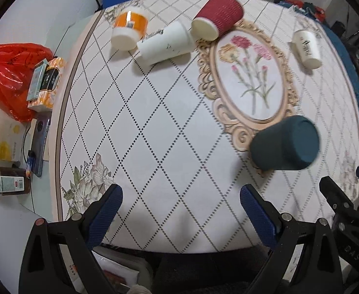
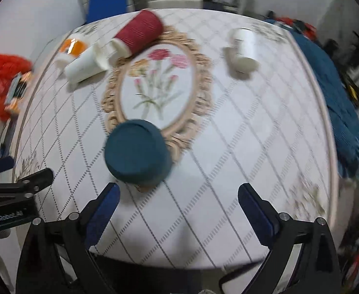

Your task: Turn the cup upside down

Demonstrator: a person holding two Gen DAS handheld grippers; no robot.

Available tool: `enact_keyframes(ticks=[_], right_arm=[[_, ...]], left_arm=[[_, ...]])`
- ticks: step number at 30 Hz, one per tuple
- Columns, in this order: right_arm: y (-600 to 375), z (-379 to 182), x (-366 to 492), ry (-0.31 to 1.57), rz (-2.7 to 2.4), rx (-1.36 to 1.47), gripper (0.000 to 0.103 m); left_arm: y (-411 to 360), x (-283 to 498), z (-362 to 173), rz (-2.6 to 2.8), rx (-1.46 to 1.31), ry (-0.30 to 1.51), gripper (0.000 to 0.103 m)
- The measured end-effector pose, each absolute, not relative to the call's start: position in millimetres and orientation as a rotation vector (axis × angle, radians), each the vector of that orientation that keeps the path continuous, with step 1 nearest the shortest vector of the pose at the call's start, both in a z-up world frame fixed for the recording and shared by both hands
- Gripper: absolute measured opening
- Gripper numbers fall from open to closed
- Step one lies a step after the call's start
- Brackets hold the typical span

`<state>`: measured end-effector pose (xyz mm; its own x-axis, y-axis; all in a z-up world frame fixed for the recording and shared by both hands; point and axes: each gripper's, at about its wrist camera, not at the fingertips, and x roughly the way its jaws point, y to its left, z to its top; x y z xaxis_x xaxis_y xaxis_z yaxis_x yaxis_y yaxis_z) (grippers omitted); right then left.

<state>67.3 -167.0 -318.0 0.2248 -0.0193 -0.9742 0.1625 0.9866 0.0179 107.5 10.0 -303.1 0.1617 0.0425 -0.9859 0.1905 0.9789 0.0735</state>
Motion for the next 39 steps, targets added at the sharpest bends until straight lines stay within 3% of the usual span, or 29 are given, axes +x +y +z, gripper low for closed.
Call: enact_keyframes(ticks=[13, 24, 39], right_arm=[[-196.3, -253.4, 19.0, 1.27, -0.229, 0.174, 0.099], [-197.7, -154.7, -28.7, 1.141, -0.191, 0.139, 0.099], [-208.8, -38.2, -88.7, 1.026, -0.176, 0.169, 0.099]], left_arm=[[-12.3, 66.7, -235.1, -0.114, 0.208, 1.268, 0.098], [-13.5, 17.6, -145.3, -0.112, 0.176, 1.136, 0.098], [-13.5, -35.8, -70.0, -0.147, 0.135, 1.082, 0.098]])
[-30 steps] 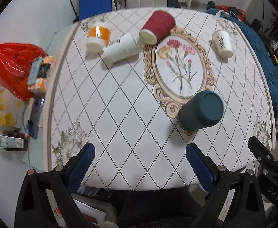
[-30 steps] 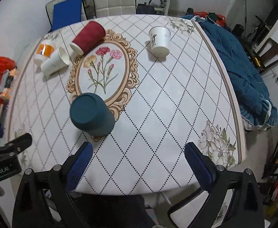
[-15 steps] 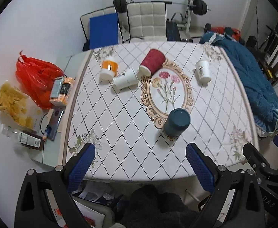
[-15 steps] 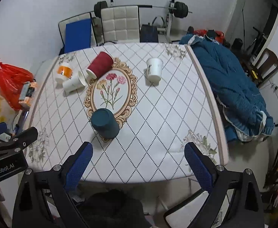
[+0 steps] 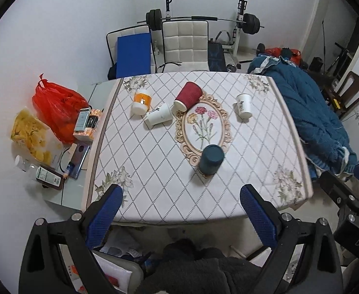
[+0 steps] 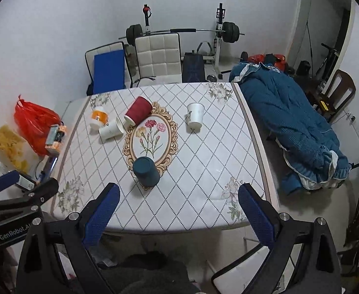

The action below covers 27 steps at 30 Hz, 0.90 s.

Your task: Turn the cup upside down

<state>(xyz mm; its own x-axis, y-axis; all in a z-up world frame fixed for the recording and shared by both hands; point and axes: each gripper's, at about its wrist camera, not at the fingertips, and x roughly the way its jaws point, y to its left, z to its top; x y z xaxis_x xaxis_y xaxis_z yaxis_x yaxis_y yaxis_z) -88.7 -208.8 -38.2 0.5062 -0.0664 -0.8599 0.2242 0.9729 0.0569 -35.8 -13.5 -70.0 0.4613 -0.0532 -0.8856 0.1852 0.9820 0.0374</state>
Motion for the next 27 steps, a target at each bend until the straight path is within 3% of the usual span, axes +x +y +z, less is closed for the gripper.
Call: enact_keyframes(ticks=[12, 27], right_arm=[[-214.2, 13.8, -114.2, 0.984, -0.158, 0.147, 0.099], [-223.1, 14.0, -110.6, 0.998, -0.143, 0.155, 0.101]], left_arm=[[-24.4, -54.7, -41.2, -0.133, 0.135, 1.059, 0.098], [-25.0, -56.8, -42.4, -0.111, 0.111, 1.064, 0.098]])
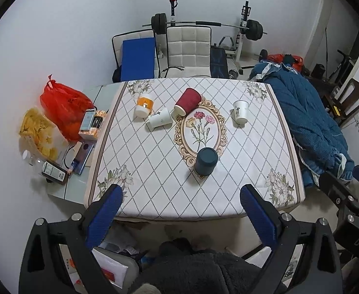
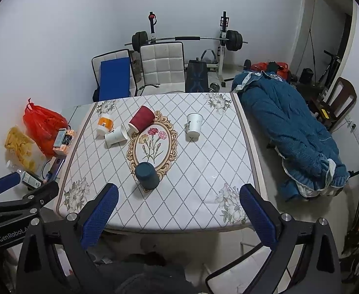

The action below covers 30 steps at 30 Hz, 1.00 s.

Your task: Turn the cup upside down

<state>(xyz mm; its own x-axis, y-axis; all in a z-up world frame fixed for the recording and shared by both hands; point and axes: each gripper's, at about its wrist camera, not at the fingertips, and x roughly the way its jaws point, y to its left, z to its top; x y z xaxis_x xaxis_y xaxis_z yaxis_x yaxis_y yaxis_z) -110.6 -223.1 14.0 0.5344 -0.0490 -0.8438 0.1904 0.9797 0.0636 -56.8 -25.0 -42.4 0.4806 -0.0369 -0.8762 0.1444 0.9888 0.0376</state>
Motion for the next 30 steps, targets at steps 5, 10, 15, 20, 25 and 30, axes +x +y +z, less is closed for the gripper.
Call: enact_keyframes(ticks=[5, 10, 15, 20, 25, 30], right_arm=[[-225.2, 4.4, -104.1, 1.012, -0.131, 0.157, 0.101], [-221.3, 2.1, -102.0, 1.014, -0.125, 0.148, 0.101], [-216.8, 1.3, -100.8, 1.011, -0.126, 0.148, 0.101], [-214.1, 2.2, -101.4, 1.009, -0.126, 0.149, 0.101], [-213.4, 2.5, -102.1, 1.011, -0.127, 0.145, 0.101], [-210.8, 1.6, -102.4, 1.015, -0.129, 0.142, 0.101]], left_arm=[[-21.6, -56.8, -44.8, -0.097, 0.104, 1.068, 0.098], [-18.6, -56.5, -42.7, -0.09, 0.102, 1.06, 0.1], [-15.6, -57.1, -41.0, -0.084, 0.112, 1.056, 0.1], [-11.1, -56.5, -39.4, -0.083, 0.108, 1.055, 0.1], [-10.6, -55.8, -39.5, -0.084, 0.109, 1.056, 0.1], [-6.5, -55.6, -39.3, -0.082, 0.107, 1.059, 0.1]])
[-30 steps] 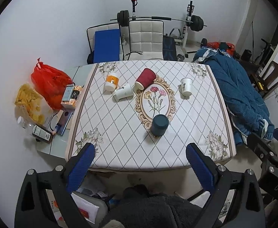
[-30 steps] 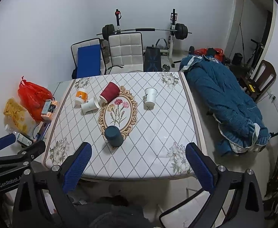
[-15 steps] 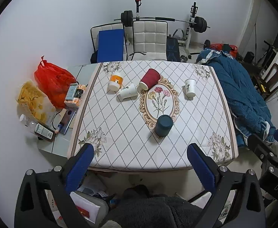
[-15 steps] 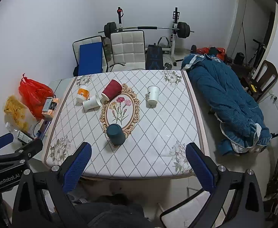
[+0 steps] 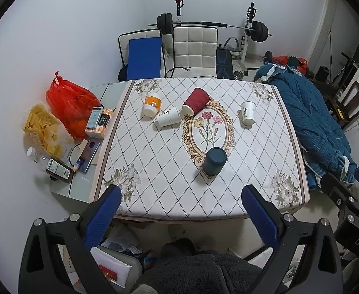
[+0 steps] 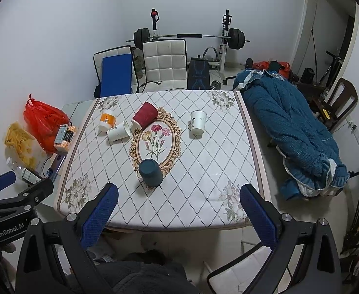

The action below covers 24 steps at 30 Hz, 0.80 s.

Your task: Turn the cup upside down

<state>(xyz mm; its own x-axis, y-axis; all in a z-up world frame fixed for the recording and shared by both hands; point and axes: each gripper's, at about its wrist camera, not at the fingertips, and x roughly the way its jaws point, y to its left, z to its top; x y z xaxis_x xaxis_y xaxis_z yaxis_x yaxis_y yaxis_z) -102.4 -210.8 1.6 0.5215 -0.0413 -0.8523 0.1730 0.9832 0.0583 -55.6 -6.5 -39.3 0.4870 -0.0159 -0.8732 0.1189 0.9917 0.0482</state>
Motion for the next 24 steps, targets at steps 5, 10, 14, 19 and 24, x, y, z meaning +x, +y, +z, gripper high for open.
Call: enact_keyframes(ticks=[5, 10, 14, 19, 24], right_arm=[[-206.6, 1.0, -105.0, 1.022, -0.137, 0.133, 0.101], [-206.4, 0.1, -105.5, 1.028, -0.141, 0.141, 0.101], [-205.8, -1.1, -104.1, 1.033, -0.141, 0.14, 0.101], [-205.3, -3.1, -103.6, 1.038, -0.143, 0.137, 0.101], [-204.9, -2.7, -103.4, 1.034, -0.144, 0.136, 0.101]], left_arm=[[-5.3, -55.7, -39.4, -0.085, 0.103, 1.061, 0.1], [-3.0, -55.8, -41.2, -0.086, 0.102, 1.063, 0.1], [-1.9, -56.4, -42.5, -0.089, 0.104, 1.065, 0.1], [-1.8, -58.1, -43.2, -0.089, 0.109, 1.064, 0.1], [-2.0, -57.5, -43.6, -0.086, 0.11, 1.059, 0.1]])
